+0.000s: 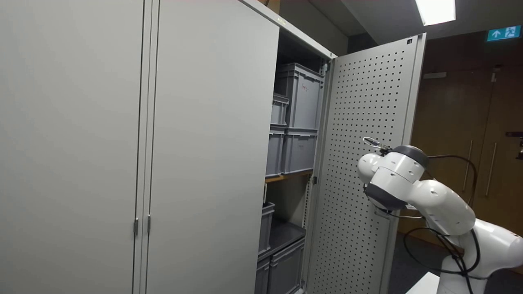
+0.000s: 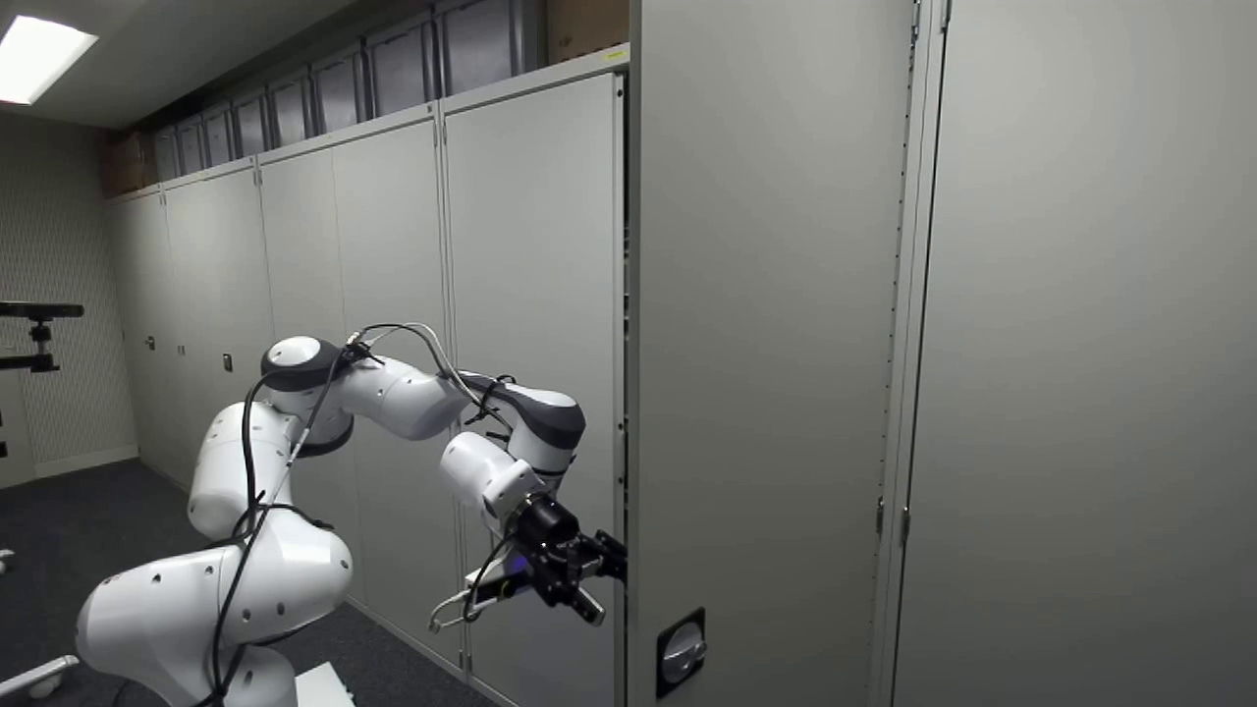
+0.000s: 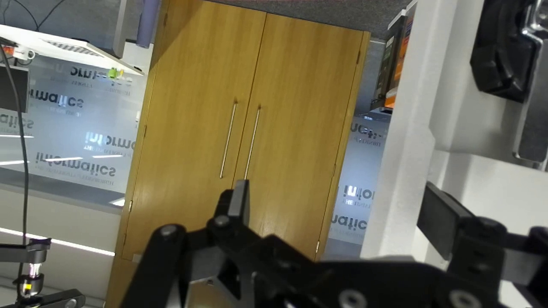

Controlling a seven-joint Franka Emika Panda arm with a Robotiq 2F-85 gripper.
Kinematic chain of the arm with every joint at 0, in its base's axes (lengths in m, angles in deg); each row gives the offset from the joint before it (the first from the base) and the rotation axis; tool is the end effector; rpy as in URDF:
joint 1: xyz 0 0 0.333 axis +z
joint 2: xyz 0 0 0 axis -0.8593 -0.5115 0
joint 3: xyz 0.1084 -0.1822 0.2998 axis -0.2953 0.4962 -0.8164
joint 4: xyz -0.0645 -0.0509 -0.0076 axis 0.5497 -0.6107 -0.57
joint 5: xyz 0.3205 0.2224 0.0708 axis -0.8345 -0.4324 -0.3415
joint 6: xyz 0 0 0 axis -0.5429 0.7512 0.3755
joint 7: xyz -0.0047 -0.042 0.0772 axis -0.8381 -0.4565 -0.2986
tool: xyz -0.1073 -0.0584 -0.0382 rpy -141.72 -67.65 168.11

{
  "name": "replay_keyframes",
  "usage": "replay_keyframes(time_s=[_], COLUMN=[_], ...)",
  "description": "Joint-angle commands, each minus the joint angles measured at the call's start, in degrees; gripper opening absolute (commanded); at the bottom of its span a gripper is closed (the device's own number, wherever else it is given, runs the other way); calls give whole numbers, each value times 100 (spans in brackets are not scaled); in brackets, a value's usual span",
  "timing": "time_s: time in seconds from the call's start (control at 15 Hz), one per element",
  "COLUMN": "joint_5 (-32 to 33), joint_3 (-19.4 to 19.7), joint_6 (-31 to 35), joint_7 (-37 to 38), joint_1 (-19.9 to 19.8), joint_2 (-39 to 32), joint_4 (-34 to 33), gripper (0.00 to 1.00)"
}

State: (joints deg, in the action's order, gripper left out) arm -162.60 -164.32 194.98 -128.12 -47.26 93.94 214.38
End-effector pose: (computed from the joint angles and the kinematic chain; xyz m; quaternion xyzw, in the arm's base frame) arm 0.3122 -0.1750 0.4063 0.6552 -0.4726 0.3868 0.4447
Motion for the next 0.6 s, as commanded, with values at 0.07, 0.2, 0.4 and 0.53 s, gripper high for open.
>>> replay_keyframes(time_s=[0.07, 0.2, 0.4, 0.53], joint_5=[0, 0, 0, 0], joint_3=[-4, -61, -157, -216], joint_6=[2, 2, 1, 0], joint_7=[-73, -15, 153, 278], joint_1=[-418, -537, -693, -761], joint_2=[63, 64, 96, 124], joint_4=[-196, -263, -377, -457], gripper=[100, 100, 100, 100])
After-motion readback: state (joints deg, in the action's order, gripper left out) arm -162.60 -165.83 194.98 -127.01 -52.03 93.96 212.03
